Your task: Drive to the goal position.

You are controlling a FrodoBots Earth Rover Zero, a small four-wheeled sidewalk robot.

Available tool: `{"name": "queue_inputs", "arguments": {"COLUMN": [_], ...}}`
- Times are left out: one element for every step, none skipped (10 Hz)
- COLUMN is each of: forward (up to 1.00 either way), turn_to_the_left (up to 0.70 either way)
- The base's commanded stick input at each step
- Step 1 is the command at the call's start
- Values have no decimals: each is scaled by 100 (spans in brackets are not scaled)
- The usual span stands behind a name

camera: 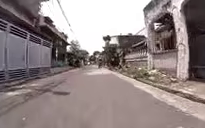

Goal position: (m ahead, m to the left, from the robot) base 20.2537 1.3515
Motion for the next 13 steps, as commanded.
{"name": "queue_inputs", "arguments": {"forward": [100,100,100,100,100,100,100,100,100,100,100,100,100], "turn_to_the_left": [0,0,0,0,0,0,0,0,0,0,0,0,0]}}
